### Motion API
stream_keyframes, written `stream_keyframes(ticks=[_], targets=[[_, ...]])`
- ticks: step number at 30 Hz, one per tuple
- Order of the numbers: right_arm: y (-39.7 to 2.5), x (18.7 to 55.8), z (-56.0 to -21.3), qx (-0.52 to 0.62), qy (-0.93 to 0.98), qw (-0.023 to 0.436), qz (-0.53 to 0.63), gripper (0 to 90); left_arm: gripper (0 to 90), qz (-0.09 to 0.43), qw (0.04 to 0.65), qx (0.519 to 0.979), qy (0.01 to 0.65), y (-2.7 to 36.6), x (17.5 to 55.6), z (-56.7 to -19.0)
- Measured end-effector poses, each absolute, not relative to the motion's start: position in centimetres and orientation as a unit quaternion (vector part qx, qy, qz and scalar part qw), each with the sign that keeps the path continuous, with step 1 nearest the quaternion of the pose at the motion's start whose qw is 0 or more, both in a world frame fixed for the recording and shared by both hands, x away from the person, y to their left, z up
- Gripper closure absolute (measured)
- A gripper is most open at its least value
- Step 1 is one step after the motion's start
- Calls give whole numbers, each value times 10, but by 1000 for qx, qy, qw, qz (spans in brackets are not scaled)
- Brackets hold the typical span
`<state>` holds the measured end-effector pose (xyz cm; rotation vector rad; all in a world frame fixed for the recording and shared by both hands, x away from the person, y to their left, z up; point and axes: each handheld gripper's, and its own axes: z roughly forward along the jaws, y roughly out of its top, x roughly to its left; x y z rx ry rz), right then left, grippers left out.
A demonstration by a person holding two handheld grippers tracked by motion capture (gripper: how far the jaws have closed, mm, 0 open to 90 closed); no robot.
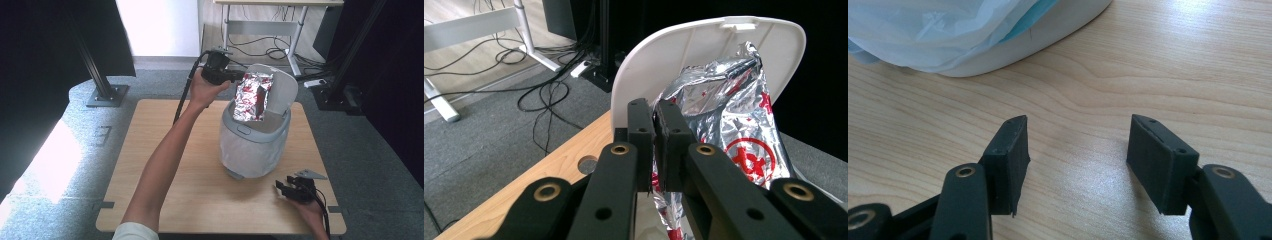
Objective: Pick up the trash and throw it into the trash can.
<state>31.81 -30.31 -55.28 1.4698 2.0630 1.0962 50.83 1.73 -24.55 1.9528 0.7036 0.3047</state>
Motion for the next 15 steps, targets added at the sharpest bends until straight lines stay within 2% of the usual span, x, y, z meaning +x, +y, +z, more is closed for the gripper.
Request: stream_keyframes(ticks=[12, 15], targets=[[-304, 318, -553, 523, 734, 189, 391, 408, 858, 127, 497, 809, 287, 5, 512, -243], [-304, 318, -553, 522, 734, 189, 390, 408, 825, 130, 496, 810, 284, 3, 512, -245]])
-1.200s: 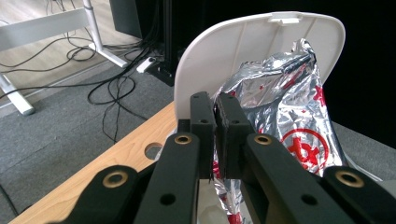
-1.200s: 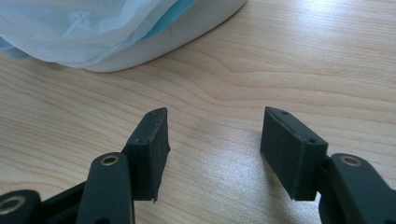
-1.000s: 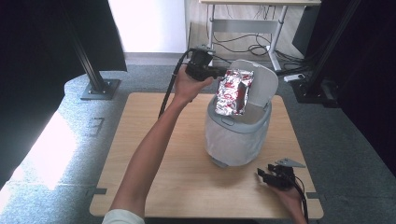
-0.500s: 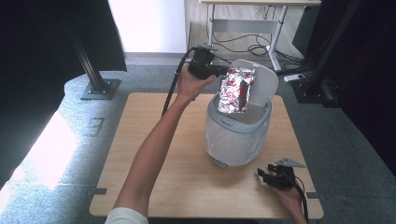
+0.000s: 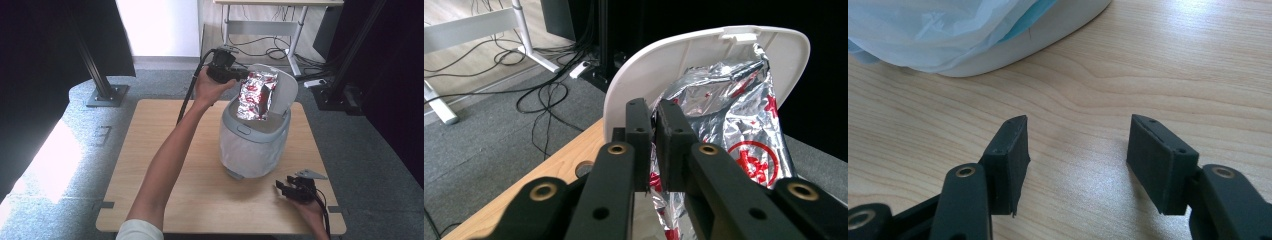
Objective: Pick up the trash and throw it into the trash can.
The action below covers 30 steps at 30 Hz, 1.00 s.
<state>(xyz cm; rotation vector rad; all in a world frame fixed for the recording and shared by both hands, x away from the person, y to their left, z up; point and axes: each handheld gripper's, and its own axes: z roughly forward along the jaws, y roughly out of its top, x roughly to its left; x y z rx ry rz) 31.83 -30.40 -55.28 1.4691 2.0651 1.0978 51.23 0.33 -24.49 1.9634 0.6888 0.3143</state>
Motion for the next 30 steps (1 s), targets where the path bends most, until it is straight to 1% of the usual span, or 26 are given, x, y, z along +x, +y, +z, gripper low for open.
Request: stream_keyframes(ticks=[2, 5, 6, 7, 8, 13, 19, 30], targets=[[-304, 318, -553, 522, 735, 189, 390, 408, 771, 133, 497, 809, 283, 3, 512, -246], [-304, 318, -553, 522, 735, 190, 389, 408, 658, 136, 505, 806, 278, 7, 511, -246], [-304, 318, -553, 522, 735, 190, 389, 408, 658, 136, 504, 807, 276, 8, 510, -246], [-304, 318, -553, 522, 735, 191, 389, 409, 597, 147, 505, 805, 276, 11, 508, -245], [-304, 318, -553, 522, 735, 191, 388, 408, 581, 145, 507, 803, 276, 13, 507, -244], [-303, 318, -553, 521, 737, 195, 385, 409, 548, 136, 505, 807, 275, 24, 502, -242], [-303, 318, -553, 522, 735, 195, 385, 408, 467, 124, 504, 808, 279, 36, 494, -246], [-303, 318, -553, 524, 734, 195, 385, 408, 435, 127, 501, 810, 276, 63, 473, -252]])
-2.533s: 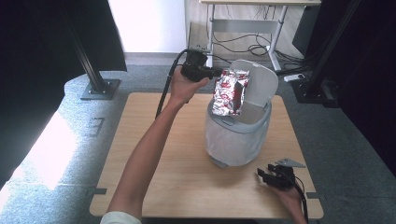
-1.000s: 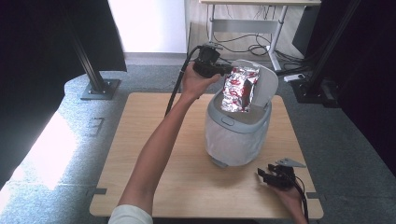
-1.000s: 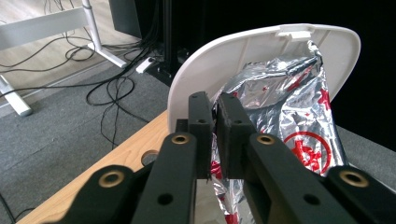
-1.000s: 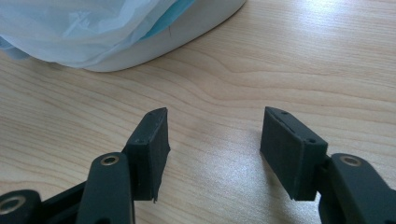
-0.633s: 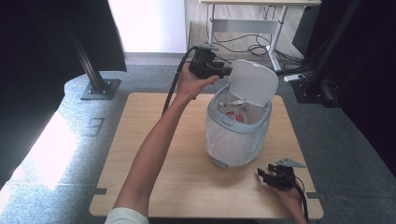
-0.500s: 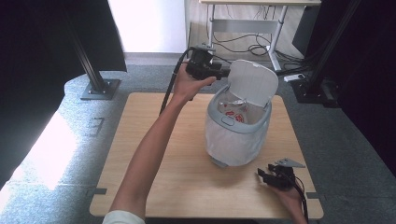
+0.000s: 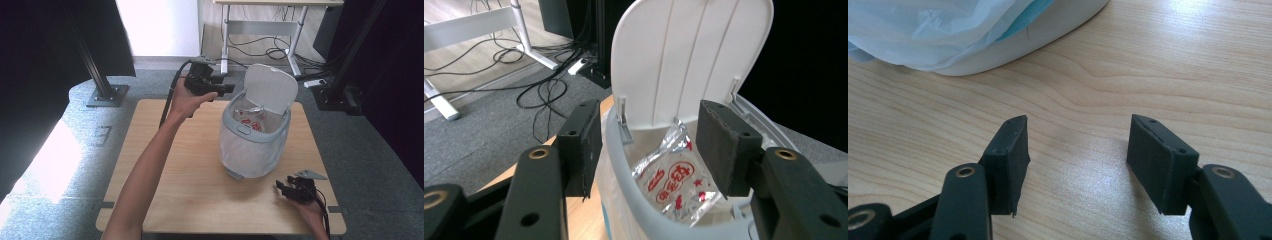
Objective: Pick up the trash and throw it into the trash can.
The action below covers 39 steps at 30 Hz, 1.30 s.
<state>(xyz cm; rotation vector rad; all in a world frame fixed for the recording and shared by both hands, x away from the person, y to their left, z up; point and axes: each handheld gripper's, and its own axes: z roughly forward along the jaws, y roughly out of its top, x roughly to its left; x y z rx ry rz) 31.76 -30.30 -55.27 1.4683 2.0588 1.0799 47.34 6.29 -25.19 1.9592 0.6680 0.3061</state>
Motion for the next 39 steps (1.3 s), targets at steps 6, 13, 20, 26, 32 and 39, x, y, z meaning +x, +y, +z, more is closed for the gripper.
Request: stream_keyframes(ticks=[6, 13, 20, 26, 32, 39], targets=[[-303, 318, -553, 524, 734, 195, 385, 408, 415, 127, 501, 810, 278, 79, 461, -257], [-303, 318, -553, 522, 735, 194, 386, 408, 408, 131, 506, 803, 285, 100, 444, -269], [-304, 318, -553, 521, 736, 193, 387, 394, 402, 136, 506, 799, 295, 120, 429, -283], [-305, 319, -552, 526, 736, 197, 379, 360, 395, 143, 503, 800, 296, 135, 415, -296], [-312, 317, -546, 527, 726, 203, 393, 359, 390, 140, 504, 799, 297, 143, 410, -303], [-320, 316, -516, 522, 705, 210, 432, 356, 388, 139, 505, 797, 301, 149, 405, -311]])
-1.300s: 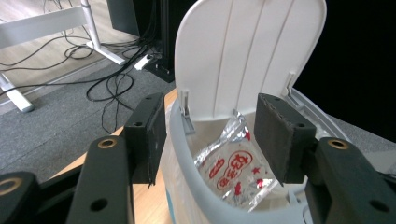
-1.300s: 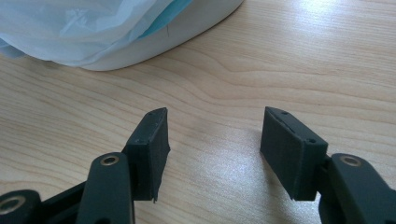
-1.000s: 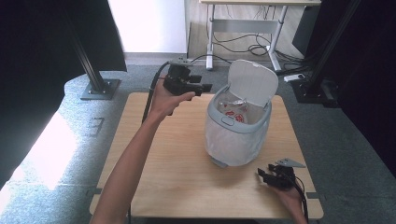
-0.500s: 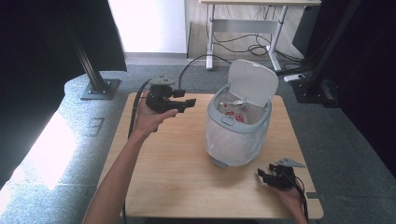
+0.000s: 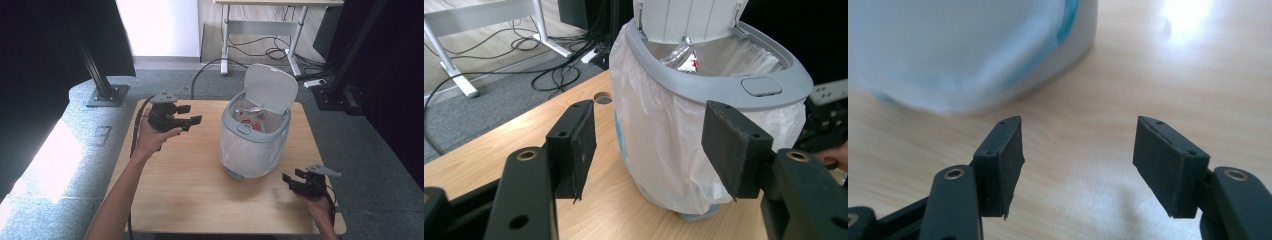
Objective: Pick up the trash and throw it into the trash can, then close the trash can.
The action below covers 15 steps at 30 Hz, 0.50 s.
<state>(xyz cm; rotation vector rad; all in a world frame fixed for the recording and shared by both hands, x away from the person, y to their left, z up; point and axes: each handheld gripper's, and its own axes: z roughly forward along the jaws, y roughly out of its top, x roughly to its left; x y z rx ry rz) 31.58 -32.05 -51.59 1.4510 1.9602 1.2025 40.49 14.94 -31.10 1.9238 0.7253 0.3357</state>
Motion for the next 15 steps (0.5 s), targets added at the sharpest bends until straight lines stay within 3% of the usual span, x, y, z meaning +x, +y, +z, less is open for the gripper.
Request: stream_keyframes(ticks=[9, 15], targets=[[-328, 322, -472, 500, 700, 226, 457, 325, 375, 139, 500, 796, 313, 159, 395, -328], [-325, 336, -416, 468, 700, 242, 482, 322, 374, 139, 496, 796, 318, 166, 388, -338]])
